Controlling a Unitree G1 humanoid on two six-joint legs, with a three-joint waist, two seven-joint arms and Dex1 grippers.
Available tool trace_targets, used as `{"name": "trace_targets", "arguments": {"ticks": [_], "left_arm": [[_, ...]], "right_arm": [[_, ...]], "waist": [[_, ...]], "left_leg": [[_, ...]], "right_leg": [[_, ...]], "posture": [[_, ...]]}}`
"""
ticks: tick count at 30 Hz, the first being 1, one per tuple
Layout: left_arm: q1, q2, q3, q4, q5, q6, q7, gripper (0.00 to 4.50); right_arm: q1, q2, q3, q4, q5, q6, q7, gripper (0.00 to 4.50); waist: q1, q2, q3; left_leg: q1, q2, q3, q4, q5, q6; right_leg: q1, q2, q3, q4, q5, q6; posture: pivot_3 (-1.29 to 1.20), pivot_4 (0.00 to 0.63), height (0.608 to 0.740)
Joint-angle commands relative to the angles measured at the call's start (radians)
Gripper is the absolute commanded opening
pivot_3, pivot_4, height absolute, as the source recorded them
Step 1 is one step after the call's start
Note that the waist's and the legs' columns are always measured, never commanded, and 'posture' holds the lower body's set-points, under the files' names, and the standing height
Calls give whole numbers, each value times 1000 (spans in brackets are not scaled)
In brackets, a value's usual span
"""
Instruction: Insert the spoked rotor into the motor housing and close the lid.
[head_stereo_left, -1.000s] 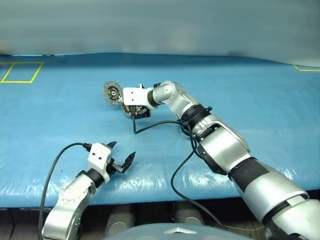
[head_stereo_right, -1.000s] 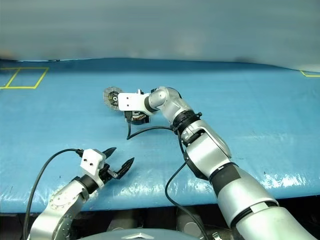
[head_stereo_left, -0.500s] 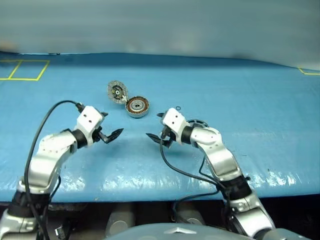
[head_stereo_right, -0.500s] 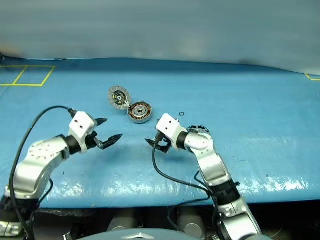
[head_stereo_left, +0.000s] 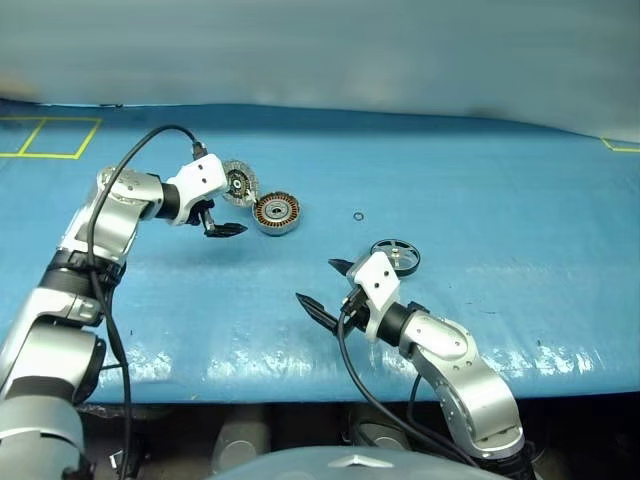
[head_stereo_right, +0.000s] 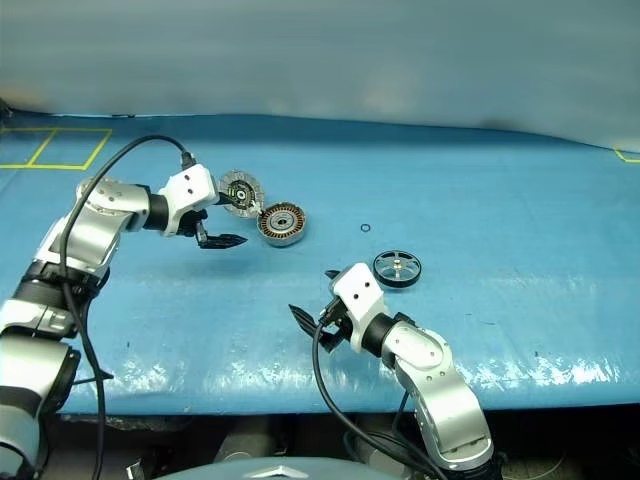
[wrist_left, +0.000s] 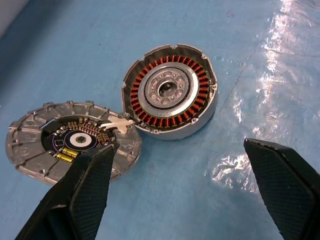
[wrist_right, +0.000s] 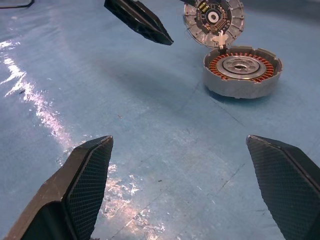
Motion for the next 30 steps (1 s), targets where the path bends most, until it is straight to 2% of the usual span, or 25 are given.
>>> {"name": "trace_targets", "arguments": {"ticks": [1, 7, 14, 22, 30], "left_arm": [[-94, -41, -30, 123, 50, -77, -55, 4495], [-228, -142, -76, 363, 135, -187, -94, 4495], [-317, -231, -83, 549, 195, -260, -91, 4495], [-366, -304, -80, 662, 255, -343, -42, 4495], [-382, -325, -95, 725, 314, -404, -61, 4495]], "right_arm": [[22, 5, 7, -50, 20, -33, -50, 4493], [64, 14, 25, -53, 27, -53, -121, 4493], [105, 13, 26, -60, 39, -71, -173, 4493], [139, 17, 52, -56, 40, -101, -228, 4493], [158, 31, 63, -49, 48, -126, -272, 4493]], "waist": [[-2, 0, 0], [0, -1, 0], [-1, -1, 1], [3, -1, 1], [2, -1, 1]], "left_leg": [[0, 0, 0, 0, 0, 0], [-4, 0, -2, 2, 0, 1], [-10, -1, -5, 9, -1, 2], [-12, -2, -6, 13, -2, 4], [-12, -2, -6, 13, -2, 4]], "right_leg": [[0, 0, 0, 0, 0, 0], [-1, 1, -1, 0, 0, 1], [-3, 1, -2, 0, 2, 4], [-3, 0, -2, 0, 3, 6], [-3, 0, -2, 1, 4, 5]], "posture": [[0, 150, 740], [0, 150, 740], [0, 150, 740], [0, 150, 740], [0, 150, 740]]}}
